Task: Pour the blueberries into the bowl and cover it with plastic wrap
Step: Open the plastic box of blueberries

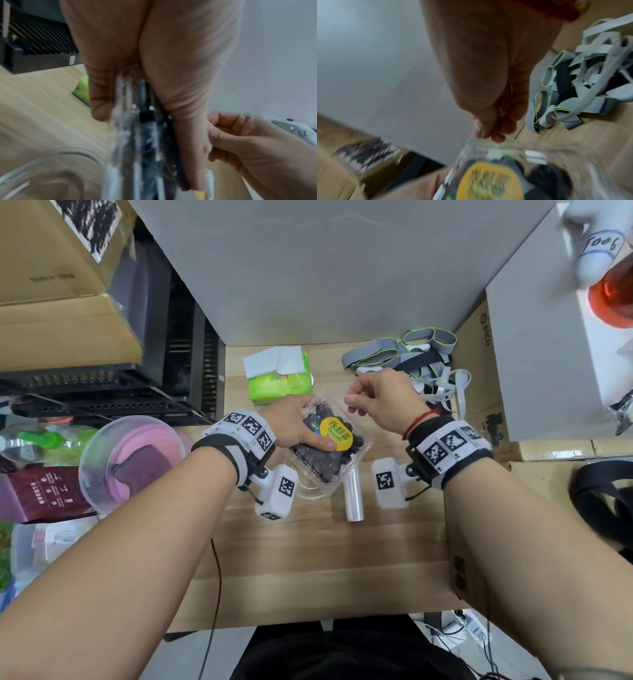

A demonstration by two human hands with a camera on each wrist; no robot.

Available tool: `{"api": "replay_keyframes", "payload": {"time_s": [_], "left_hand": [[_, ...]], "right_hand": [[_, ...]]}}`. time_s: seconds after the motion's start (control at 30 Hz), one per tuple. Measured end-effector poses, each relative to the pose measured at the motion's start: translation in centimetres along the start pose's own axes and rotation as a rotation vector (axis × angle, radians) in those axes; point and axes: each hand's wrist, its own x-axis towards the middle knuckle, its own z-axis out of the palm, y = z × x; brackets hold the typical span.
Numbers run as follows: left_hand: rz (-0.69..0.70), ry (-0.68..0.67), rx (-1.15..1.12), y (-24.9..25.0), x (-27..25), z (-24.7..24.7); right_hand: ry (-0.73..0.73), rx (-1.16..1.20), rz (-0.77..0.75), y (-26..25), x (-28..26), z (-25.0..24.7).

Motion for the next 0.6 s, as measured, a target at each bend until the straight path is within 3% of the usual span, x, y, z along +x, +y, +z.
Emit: {"api": "replay_keyframes", "payload": {"time_s": [0.13, 0.23, 0.37, 0.47, 0.6], "left_hand": [[-0.06, 0.094, 0.054, 0.9, 0.5, 0.0], [-0.117, 0.12, 0.211, 1.2, 0.4, 0.1], [-0.125, 0.109, 0.376, 1.2, -0.3, 1.2], [-0.087, 0.113, 0.374, 1.2, -0.8, 2.0], [-0.064, 0.164, 0.31, 1.3, -1.4, 2.2]], "right_hand": [[0.059, -0.174, -0.177, -1.9, -0.2, 1.0], [-0.055, -0.189, -0.236, -2.8, -0.5, 1.5], [-0.259, -0.103, -0.17, -3.8, -0.6, 1.8], [-0.19, 0.091, -0.066, -2.9, 0.3, 1.7], [-0.083, 0.163, 0.098, -0.7, 0.7, 1.6]]}}
